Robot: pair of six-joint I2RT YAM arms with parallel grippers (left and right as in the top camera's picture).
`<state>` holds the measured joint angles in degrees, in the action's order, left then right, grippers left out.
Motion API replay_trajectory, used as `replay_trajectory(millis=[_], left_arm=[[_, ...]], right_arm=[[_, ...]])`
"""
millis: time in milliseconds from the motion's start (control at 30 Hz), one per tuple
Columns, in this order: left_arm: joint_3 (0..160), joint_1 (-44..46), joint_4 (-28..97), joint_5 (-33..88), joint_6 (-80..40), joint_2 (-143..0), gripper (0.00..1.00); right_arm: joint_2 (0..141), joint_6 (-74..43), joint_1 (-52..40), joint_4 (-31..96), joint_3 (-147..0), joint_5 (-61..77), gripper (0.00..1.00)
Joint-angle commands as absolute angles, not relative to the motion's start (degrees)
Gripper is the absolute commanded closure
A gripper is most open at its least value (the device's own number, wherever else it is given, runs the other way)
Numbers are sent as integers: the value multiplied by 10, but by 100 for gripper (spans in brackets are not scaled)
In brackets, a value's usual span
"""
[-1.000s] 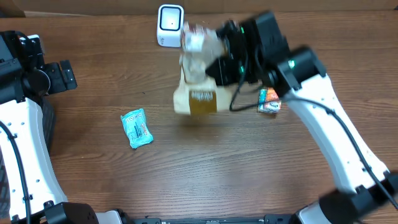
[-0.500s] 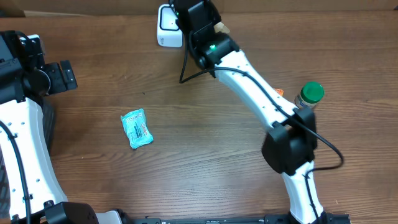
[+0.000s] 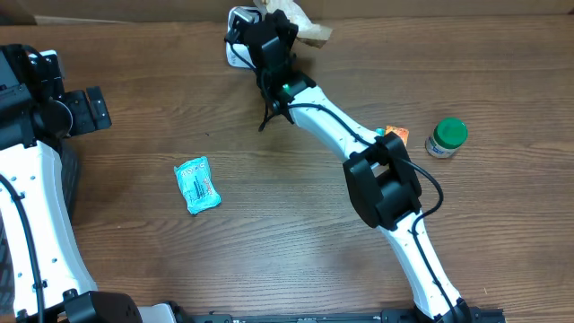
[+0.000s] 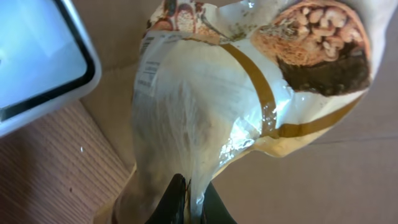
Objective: Scan the item barcode
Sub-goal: 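Carry the PanTree bag up to the scanner and hold it there, then carry the PanTree bag right and set it down near the jar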
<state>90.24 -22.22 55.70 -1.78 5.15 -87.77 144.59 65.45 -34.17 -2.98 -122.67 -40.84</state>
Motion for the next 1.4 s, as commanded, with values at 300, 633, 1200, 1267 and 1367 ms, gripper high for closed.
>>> replay_trajectory(millis=[300,633,1200,1267,1367], left_arm=[[901,-221,557,-19,67,-877,0],[901,-221,557,-19,67,-877,0],[901,-221,557,-19,67,-877,0],[901,-221,557,-19,67,-877,0],[901,-221,557,-19,66,-877,1]], right_arm=[[1443,680,-360,-20,-1238,-415,96],[1448,680,-369,-5,-1238,-421,96],[1362,604,-397,45,-1238,-458,96],[1336,559,-403,97,-1238,-456,96],[1256,422,-415,282,-1238,-368,96]])
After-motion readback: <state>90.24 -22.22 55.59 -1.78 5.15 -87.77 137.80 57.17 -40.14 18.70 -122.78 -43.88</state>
